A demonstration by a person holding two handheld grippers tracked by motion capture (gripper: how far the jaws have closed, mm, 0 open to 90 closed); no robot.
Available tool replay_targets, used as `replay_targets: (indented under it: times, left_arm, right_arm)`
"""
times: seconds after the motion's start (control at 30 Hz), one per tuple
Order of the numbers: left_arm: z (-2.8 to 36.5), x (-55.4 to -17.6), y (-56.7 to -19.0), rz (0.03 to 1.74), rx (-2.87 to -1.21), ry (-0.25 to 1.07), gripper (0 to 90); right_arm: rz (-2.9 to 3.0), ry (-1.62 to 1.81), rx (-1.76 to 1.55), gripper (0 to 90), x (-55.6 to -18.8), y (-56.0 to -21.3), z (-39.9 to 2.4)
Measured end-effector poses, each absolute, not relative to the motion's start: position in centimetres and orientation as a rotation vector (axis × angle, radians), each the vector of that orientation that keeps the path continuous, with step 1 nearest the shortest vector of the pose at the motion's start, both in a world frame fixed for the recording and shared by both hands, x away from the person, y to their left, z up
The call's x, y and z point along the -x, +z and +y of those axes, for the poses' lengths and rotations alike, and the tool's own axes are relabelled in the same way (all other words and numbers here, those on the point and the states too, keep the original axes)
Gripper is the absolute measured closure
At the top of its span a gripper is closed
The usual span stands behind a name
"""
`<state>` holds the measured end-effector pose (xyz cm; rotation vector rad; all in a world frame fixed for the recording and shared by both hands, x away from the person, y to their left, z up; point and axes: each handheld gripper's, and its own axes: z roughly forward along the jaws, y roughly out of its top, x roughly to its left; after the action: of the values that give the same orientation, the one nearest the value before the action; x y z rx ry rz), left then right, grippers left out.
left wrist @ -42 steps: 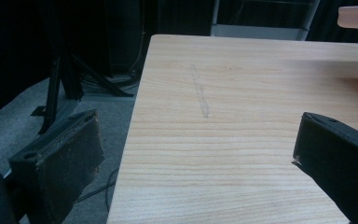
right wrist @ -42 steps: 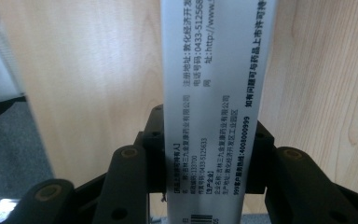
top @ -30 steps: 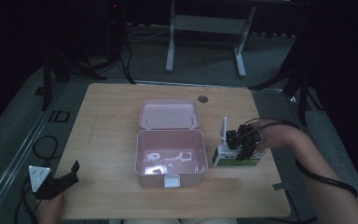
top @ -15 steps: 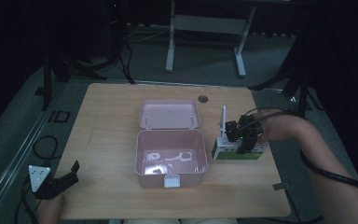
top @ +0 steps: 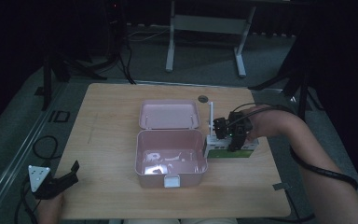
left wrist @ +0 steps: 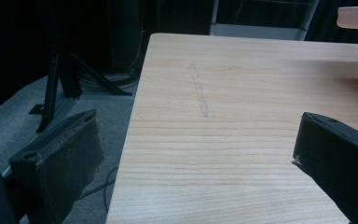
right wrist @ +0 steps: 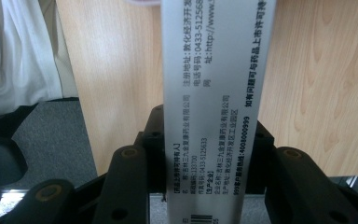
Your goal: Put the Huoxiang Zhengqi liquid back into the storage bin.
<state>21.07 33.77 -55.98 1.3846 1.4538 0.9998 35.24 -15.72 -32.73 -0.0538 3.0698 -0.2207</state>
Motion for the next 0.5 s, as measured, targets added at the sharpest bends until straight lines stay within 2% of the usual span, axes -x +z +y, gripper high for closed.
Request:
replay_targets:
  times: [0.5]
  left_arm:
    - [33.8, -21.1, -56.0, 1.451, -1.385, 0.997, 1.6]
  right_arm:
    - [3.080, -0.213, 0.115, 62.5, -35.0, -32.9, -11.1]
